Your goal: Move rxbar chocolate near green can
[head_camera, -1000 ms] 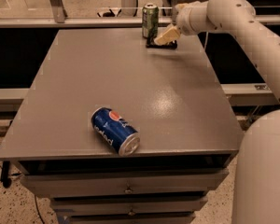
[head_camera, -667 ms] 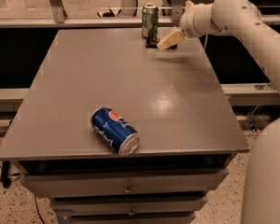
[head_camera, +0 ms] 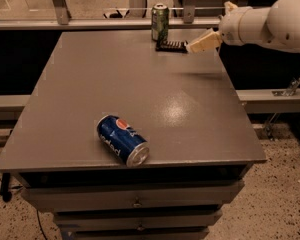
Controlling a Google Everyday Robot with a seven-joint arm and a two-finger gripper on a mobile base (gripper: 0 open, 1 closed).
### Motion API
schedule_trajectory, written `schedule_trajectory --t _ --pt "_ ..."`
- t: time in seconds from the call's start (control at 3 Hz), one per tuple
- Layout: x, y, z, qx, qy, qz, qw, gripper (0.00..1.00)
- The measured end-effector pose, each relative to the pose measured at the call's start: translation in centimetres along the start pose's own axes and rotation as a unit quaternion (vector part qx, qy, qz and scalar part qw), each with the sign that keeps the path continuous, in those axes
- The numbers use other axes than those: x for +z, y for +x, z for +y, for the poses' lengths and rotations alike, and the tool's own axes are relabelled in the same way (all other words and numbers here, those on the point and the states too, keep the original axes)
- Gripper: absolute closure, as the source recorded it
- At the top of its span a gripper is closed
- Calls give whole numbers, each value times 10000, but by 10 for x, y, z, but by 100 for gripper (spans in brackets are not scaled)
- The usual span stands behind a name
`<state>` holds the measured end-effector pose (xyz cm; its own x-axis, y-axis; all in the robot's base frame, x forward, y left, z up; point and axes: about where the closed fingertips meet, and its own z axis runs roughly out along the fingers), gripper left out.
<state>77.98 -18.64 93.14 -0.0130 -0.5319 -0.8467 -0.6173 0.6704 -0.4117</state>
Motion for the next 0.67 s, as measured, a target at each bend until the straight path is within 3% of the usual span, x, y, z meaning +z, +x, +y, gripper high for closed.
schedule_trajectory --t 0.33,0.67 --pt "-51 11 -8 505 10 -487 9975 0" --pt "-72 16 -16 659 115 -577 9961 0"
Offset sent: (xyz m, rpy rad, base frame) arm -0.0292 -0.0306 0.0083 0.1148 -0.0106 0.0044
